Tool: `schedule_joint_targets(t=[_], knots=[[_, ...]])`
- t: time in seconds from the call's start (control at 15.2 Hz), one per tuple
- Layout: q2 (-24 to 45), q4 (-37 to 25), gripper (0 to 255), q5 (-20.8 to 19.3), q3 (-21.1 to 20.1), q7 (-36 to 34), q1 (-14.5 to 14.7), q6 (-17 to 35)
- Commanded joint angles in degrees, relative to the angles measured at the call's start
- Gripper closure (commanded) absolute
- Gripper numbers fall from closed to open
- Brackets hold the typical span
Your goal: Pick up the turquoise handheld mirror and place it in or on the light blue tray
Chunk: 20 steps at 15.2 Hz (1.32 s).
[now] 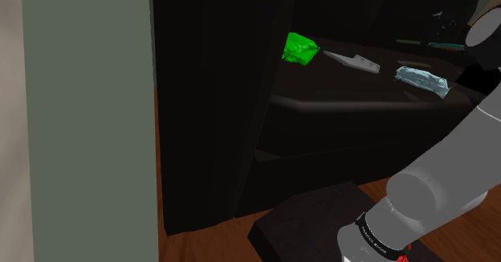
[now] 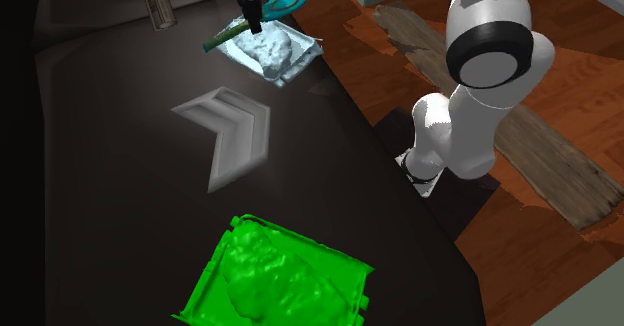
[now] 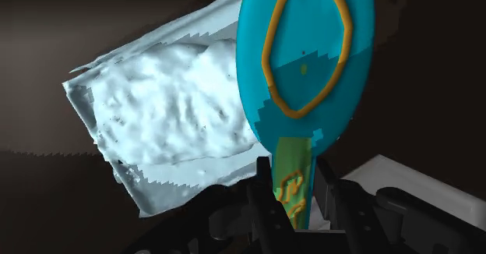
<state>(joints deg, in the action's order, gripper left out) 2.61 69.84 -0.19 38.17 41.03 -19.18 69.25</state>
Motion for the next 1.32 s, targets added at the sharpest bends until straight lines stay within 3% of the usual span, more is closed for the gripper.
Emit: schedule_joint_targets(t=[0.0, 0.26, 0.73, 1.25], knots=[[2.6, -3.0, 255, 1.6, 2.0, 4.1, -2.5, -0.9], [10.5, -11.8, 255, 7.4, 5.4, 12.5, -10.4, -3.5], [4.0, 1.6, 255, 2.5, 4.3, 9.7, -6.0, 4.9], [-0.4, 12.2, 255, -0.5, 3.3, 7.5, -4.0, 12.0]])
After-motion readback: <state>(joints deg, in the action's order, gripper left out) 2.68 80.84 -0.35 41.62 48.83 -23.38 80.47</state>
